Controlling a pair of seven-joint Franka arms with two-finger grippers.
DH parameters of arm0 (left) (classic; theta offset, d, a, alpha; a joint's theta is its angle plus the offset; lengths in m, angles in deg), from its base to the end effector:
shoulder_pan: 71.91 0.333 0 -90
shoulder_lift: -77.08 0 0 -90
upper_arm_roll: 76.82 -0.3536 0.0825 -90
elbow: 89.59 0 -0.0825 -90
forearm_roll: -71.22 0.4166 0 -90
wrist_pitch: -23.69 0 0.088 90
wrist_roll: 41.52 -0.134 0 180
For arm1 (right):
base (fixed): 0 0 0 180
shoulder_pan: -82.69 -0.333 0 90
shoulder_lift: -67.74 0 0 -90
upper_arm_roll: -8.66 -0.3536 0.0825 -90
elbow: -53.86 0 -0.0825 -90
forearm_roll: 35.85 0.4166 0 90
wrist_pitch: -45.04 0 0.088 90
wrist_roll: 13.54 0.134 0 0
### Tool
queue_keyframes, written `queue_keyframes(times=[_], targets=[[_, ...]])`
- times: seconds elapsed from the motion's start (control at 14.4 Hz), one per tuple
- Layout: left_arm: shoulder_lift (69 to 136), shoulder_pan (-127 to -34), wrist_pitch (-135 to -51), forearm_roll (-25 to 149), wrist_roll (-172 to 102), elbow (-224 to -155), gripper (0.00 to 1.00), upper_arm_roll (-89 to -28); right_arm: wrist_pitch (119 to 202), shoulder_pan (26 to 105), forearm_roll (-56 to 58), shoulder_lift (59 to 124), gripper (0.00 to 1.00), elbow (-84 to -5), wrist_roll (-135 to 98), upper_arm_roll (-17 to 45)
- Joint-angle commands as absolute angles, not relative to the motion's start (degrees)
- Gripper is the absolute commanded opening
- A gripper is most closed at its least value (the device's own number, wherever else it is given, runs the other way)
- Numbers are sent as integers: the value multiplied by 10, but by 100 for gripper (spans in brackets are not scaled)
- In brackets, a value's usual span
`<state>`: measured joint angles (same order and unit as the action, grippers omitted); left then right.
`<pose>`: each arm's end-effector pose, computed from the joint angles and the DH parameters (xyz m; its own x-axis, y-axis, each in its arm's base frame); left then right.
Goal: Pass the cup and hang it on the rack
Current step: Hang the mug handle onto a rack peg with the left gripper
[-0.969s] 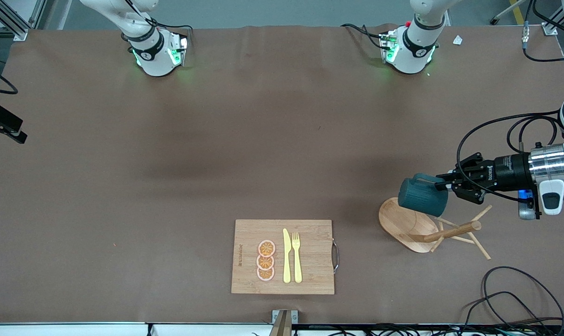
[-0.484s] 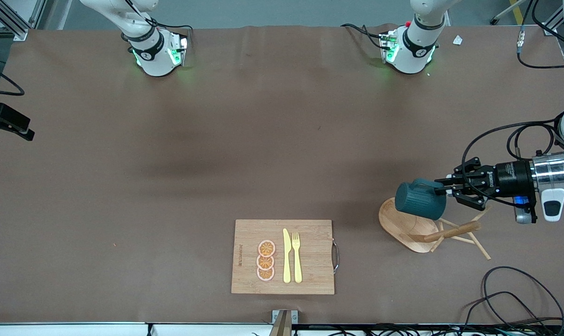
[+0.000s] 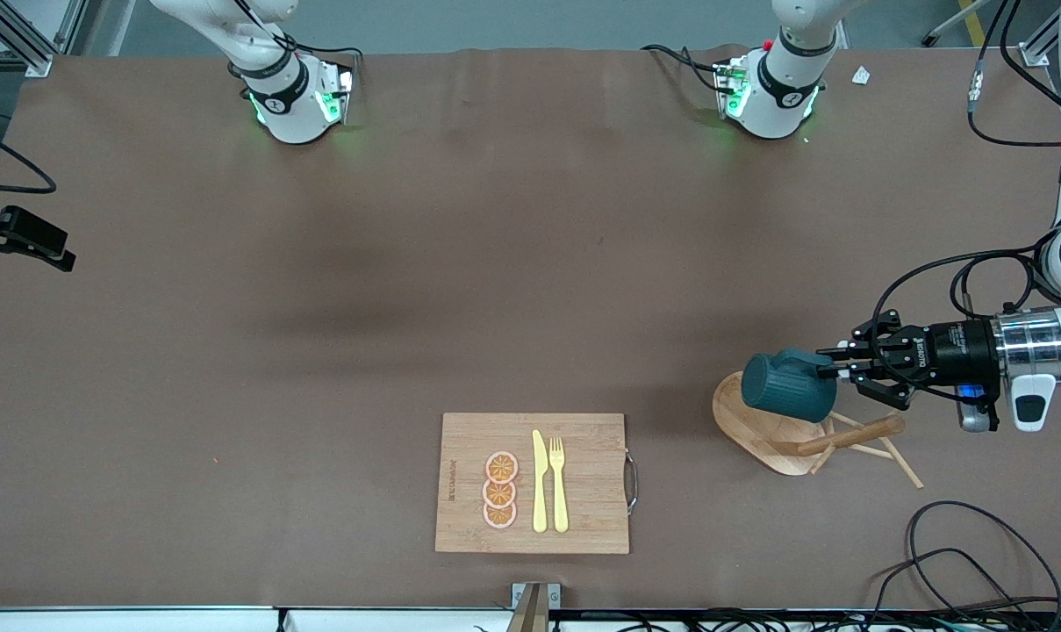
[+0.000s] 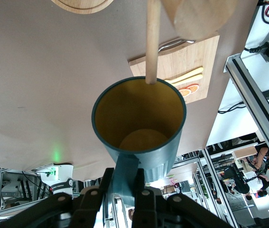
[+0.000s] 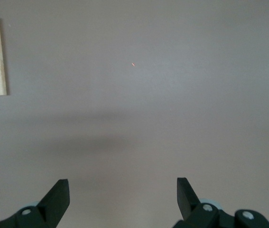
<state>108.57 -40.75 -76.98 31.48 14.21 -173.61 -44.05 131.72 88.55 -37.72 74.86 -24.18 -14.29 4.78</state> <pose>0.7263 -0.0180 0.4299 0.3319 0.5130 -0.7916 0.9409 -0.2398 0.2391 0.6246 -0.0292 0.6596 0.9994 -0.0241 0.0265 -0.0247 -0.9994 0.0245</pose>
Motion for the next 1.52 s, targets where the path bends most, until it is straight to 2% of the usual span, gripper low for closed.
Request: queue_keyframes(times=[0.0,0.62,1.45], targets=[[1097,-405,-769,307,161,-1721,1,-438,1330,891,-350,744,100,-249,-143,48],[1102,-405,-769,311,169,-1719,1,-456,1327,888,-350,744,100,-250,-140,48],[1141,-404,-762,311,167,-1672,1,-473,1323,888,-350,742,100,-263,-139,48]])
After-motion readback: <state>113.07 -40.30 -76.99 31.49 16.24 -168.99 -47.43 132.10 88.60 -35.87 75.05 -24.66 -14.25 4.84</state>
